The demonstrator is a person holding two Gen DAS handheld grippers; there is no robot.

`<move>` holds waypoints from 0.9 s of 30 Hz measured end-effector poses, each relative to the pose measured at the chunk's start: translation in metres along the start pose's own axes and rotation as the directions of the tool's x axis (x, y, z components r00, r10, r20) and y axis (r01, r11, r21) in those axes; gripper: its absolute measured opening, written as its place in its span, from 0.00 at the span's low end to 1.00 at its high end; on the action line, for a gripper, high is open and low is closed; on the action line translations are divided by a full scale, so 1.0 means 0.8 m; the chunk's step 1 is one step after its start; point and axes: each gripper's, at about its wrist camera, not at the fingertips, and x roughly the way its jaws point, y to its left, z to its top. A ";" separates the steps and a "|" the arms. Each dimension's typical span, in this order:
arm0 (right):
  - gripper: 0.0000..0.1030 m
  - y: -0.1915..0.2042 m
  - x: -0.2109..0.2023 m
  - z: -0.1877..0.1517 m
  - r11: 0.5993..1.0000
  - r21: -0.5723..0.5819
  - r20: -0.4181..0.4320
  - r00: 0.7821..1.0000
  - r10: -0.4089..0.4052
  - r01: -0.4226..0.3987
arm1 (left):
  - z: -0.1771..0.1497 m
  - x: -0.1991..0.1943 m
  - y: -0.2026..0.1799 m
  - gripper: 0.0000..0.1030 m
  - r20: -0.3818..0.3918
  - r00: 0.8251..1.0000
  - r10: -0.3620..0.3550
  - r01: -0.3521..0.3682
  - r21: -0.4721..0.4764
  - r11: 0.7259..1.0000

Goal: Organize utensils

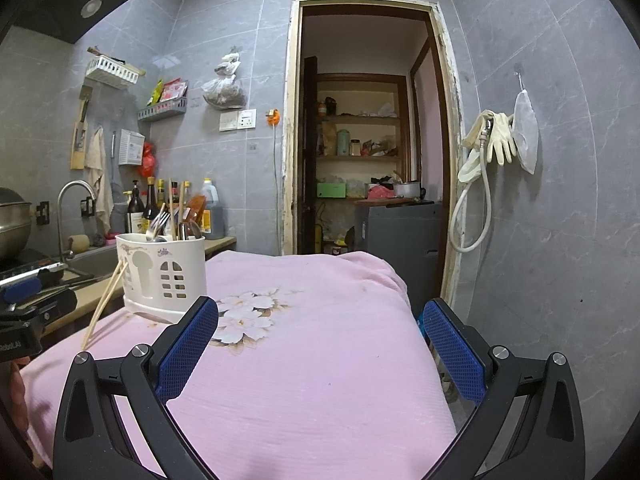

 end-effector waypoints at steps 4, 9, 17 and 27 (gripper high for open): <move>1.00 0.002 0.001 0.000 1.000 0.000 -0.001 1.000 0.000 0.000 | -0.002 0.000 0.001 0.98 0.003 1.000 0.012 -0.012 -0.007 1.000; 1.00 0.001 0.002 0.000 1.000 0.002 -0.001 1.000 0.001 -0.001 | 0.000 0.002 -0.003 0.98 -0.010 1.000 0.000 0.000 0.001 1.000; 1.00 0.000 0.003 0.001 1.000 0.008 -0.004 1.000 0.002 -0.002 | 0.002 0.006 -0.011 0.98 -0.011 1.000 0.007 -0.006 0.021 1.000; 1.00 0.002 0.005 -0.003 1.000 0.011 -0.010 1.000 0.005 -0.005 | 0.001 0.009 -0.014 0.98 -0.023 1.000 0.009 -0.008 0.030 1.000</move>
